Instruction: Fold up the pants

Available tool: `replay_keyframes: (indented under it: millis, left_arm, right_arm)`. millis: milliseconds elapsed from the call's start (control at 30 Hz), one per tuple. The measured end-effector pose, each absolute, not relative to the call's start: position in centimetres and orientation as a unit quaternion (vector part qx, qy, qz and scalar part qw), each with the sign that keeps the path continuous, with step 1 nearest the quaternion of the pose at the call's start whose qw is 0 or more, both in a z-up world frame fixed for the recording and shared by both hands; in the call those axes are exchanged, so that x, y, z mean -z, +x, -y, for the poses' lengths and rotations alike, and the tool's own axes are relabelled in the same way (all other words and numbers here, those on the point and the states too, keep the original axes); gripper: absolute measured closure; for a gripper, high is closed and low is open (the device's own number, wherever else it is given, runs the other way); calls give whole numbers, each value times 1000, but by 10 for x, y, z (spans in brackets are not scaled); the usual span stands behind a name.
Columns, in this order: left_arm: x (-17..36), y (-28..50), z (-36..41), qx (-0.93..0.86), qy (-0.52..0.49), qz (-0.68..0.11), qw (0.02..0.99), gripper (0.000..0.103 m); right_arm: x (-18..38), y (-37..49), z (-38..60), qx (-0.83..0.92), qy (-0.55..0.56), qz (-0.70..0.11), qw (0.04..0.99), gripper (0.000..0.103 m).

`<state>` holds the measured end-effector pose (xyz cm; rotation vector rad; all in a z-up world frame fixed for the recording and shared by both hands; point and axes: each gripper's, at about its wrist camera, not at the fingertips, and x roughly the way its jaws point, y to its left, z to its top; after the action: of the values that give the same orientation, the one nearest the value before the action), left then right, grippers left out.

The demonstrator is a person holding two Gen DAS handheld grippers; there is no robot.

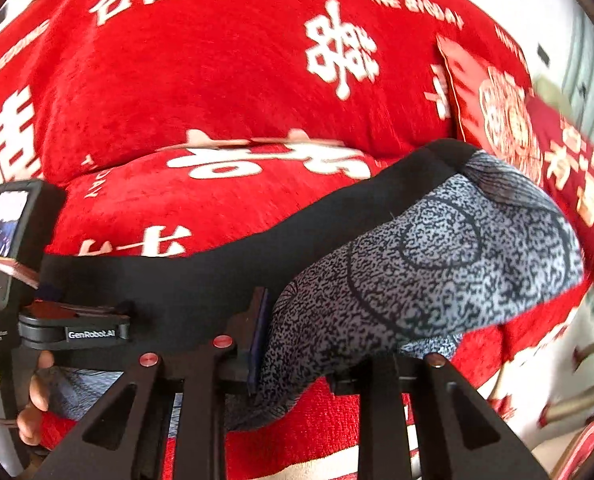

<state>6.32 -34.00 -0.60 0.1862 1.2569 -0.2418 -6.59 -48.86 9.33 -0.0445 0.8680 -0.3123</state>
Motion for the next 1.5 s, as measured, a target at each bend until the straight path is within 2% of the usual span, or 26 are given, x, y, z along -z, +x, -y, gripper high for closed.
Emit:
replay_keyframes:
  millis: [300, 467, 867, 1067, 1333, 1500]
  left_arm:
    - [-24, 56, 266, 122, 39, -559, 819, 0]
    - [-22, 58, 215, 100, 10, -566, 819, 0]
    - [17, 56, 102, 28, -79, -608, 790, 0]
    - [12, 54, 100, 39, -86, -602, 793, 0]
    - [1, 57, 134, 76, -62, -596, 797, 0]
    - [-4, 64, 162, 93, -38, -594, 798, 0]
  right_arm:
    - [-93, -54, 402, 137, -154, -405, 891, 77]
    - [-77, -44, 349, 104, -220, -406, 881, 77]
    - [13, -46, 244, 43, -400, -434, 806, 77]
    - [13, -50, 240, 31, -416, -431, 800, 75]
    - [21, -59, 234, 17, -436, -414, 799, 78]
    - [20, -67, 237, 1, -423, -419, 804, 88]
